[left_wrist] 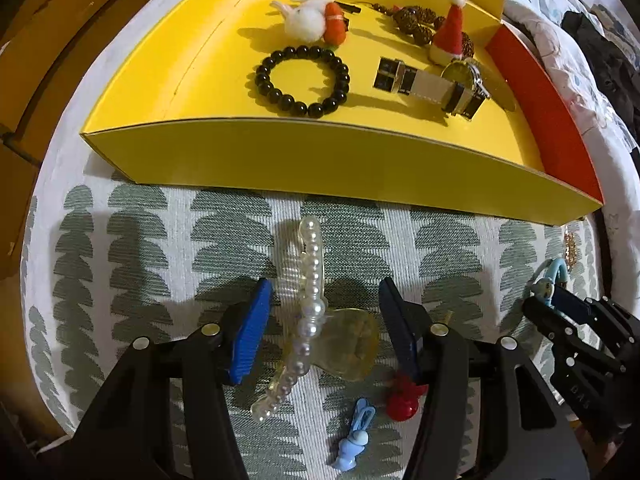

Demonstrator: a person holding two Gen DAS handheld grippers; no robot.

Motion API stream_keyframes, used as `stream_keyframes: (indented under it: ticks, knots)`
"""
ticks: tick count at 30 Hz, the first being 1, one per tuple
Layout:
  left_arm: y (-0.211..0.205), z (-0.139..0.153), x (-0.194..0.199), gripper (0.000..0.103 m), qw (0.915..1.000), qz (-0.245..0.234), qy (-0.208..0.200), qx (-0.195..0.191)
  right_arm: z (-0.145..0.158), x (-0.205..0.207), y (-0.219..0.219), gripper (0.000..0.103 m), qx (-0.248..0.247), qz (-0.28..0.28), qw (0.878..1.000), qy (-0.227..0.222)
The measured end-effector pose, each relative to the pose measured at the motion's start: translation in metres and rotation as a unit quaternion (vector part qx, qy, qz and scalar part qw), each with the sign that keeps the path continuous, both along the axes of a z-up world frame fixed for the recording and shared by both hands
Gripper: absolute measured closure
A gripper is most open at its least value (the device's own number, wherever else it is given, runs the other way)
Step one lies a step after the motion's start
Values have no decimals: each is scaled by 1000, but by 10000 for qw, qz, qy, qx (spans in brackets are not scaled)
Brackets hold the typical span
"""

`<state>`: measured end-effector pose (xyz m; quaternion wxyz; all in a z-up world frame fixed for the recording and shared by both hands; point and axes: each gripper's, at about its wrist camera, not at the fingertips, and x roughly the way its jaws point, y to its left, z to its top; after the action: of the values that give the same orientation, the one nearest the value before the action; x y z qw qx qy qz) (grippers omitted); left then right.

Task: Organize jewelry
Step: 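Grasp the light-blue bangle with the right tool while the left tool grasps the pearl hair claw, then carry the bangle and pearl claw into the yellow box and open both tools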

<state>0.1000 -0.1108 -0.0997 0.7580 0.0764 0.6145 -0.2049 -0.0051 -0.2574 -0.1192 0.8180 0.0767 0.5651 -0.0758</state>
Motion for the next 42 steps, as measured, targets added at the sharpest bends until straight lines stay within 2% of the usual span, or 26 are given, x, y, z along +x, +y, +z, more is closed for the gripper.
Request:
stream_keyframes:
  ticks: [5, 6, 7, 8, 16, 21, 30, 35, 42]
  knots:
    - [-1, -4, -2, 58, 10000, -39, -13, 67, -3, 3, 6, 74, -252, 36, 9997, -28]
    - [-1, -6, -1, 59, 10000, -31, -5, 51, -3, 3, 7, 77, -284, 43, 9996, -40]
    - [-1, -6, -1, 63, 10000, -28, 2, 34, -2, 4, 8, 86, -313, 68, 9995, -66]
    - [-1, -6, -1, 65, 10000, -27, 9, 23, -2, 4, 10, 87, -344, 75, 9994, -68]
    - [5, 0, -4, 65, 9999, 4, 109, -123, 3, 0, 14, 91, -201, 173, 9996, -77]
    - [16, 26, -9, 65, 9998, -17, -40, -219, 25, -11, 15, 91, 96, 224, 9991, -342]
    - [46, 91, 2, 65, 9932, 166, -400, -1080, 83, -25, 13, 91, 476, 277, 9928, -1065]
    - [49, 103, 24, 65, 9898, 309, -457, -1314, 106, -13, 3, 91, 662, 212, 9879, -1385]
    - [41, 107, 55, 65, 9877, 422, -631, -1370, 130, 24, -1, 91, 688, 338, 9830, -1666]
